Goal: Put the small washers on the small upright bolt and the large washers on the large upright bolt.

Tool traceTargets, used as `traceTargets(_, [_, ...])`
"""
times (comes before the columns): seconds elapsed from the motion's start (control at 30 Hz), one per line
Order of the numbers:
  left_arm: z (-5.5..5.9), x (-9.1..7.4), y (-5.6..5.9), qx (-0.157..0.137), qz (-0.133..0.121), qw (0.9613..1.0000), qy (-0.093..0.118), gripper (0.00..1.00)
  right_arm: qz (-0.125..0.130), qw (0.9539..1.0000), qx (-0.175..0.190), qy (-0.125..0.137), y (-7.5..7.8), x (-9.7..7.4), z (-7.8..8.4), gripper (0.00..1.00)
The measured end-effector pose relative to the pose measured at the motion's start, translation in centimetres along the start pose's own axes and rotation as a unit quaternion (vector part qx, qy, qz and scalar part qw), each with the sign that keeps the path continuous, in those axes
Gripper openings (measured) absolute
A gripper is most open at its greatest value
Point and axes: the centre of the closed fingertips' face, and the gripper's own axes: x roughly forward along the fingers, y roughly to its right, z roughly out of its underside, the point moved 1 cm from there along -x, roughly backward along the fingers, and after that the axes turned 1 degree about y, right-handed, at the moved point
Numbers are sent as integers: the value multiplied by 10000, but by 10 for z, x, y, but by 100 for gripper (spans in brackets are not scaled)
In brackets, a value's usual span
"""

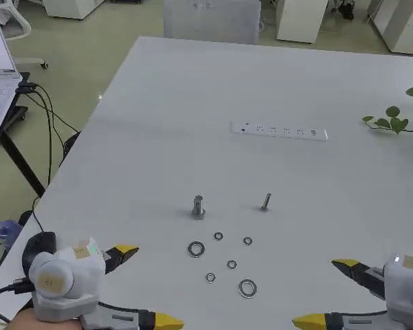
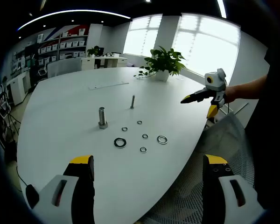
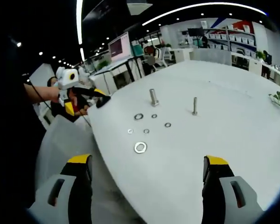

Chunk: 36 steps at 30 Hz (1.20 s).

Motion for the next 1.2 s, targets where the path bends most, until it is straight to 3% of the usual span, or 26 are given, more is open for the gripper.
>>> traceTargets(0.53, [-6,-1,0,4,29,9999,117,92,16,10000,-36,-52,3,2,-3,100])
traceTargets(1.0, [-2,2,2,-74,119,9999,52,90,-20,9997,-171,-196,2,12,-10,99])
traceTargets(1.13, [-6,2,0,-89,95,9998,116,90,-28,9991,-291,-300,3,16,-13,97])
traceTargets(1.2, [-10,1,1,64,106,9997,223,88,-39,9991,-311,-296,3,18,-17,96])
